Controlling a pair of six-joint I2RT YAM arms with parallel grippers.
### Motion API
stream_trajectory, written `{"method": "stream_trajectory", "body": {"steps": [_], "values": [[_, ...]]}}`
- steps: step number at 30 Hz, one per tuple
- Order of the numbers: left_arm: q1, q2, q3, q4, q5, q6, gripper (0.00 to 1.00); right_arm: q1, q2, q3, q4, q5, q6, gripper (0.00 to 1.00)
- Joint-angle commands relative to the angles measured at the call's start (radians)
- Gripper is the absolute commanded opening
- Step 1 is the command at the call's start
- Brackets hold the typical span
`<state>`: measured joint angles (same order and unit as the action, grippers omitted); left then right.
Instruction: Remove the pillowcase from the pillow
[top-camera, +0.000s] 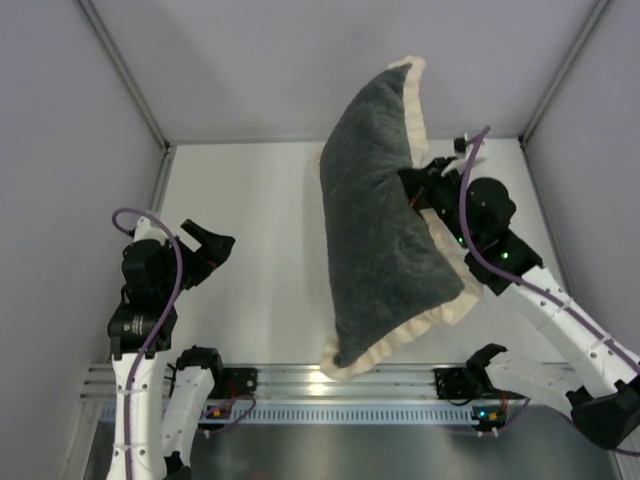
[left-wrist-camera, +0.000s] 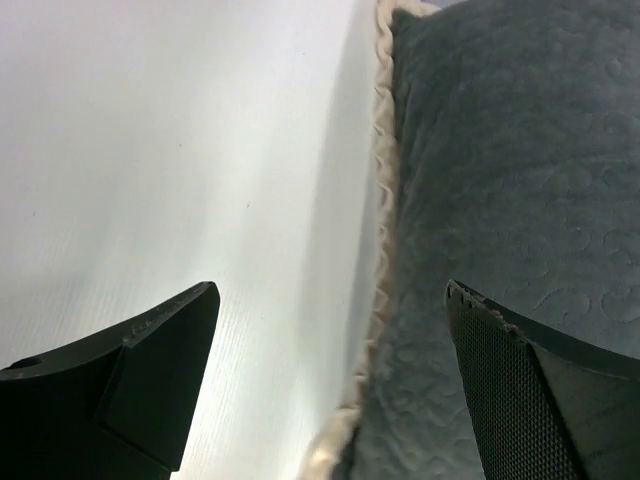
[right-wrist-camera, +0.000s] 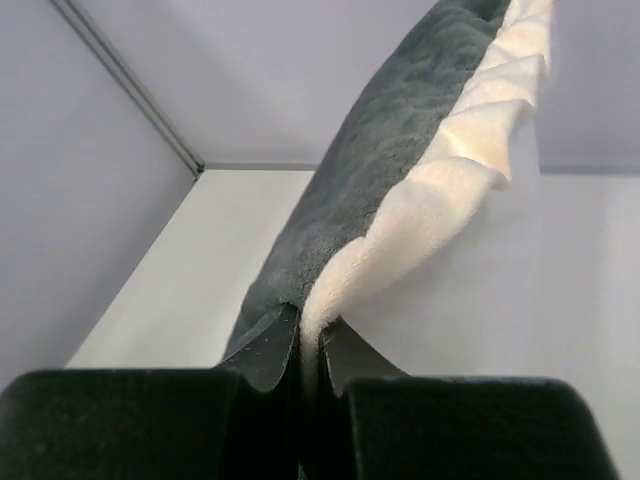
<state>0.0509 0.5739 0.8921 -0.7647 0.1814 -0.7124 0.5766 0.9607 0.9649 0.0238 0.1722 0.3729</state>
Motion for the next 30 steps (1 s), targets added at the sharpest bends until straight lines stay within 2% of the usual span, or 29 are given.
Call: {"method": "stream_trajectory", "body": {"steps": [1,2,5,7,8,10,11,13,14,17,22,25,30], "values": [[0.006,-0.026,0.007,0.015,0.027,-0.004,0.97,0.076,0.145,0.295,-0.064,-0.128,-0.168,0.0],[0.004,-0.031,0.005,0.015,0.029,-0.004,0.97,0.209,0.203,0.349,-0.093,-0.099,-0.21,0.0],[0.006,-0.069,0.022,0.008,0.014,0.008,0.97,0.414,0.497,0.603,-0.11,-0.039,-0.279,0.0],[0.004,-0.081,0.053,-0.034,-0.023,0.03,0.98,0.481,0.605,0.691,-0.116,-0.014,-0.287,0.0],[0.004,-0.083,0.103,-0.056,-0.051,0.039,0.98,0.53,0.695,0.73,-0.127,0.006,-0.29,0.17],[0.006,-0.072,0.154,-0.12,-0.12,0.076,0.98,0.554,0.765,0.799,-0.142,0.026,-0.26,0.83],[0.006,-0.065,0.175,-0.137,-0.131,0.086,0.99,0.572,0.791,0.804,-0.143,0.074,-0.246,0.99],[0.004,-0.046,0.217,-0.172,-0.138,0.1,0.99,0.575,0.77,0.727,-0.119,0.165,-0.23,0.99],[0.004,-0.043,0.217,-0.177,-0.135,0.1,0.98,0.569,0.712,0.631,-0.093,0.183,-0.229,0.99],[0.004,-0.06,0.188,-0.183,-0.131,0.088,0.98,0.513,0.6,0.505,-0.073,0.214,-0.143,0.99],[0.004,-0.054,0.102,-0.179,-0.105,0.062,0.98,0.448,0.287,0.181,-0.093,0.237,-0.034,1.0],[0.004,-0.036,0.056,-0.142,-0.04,0.051,0.92,0.439,0.164,0.045,-0.163,0.225,0.021,0.99],[0.004,0.01,-0.015,-0.084,0.189,0.119,0.87,0.437,-0.017,-0.175,-0.216,0.192,0.093,0.99]]}}
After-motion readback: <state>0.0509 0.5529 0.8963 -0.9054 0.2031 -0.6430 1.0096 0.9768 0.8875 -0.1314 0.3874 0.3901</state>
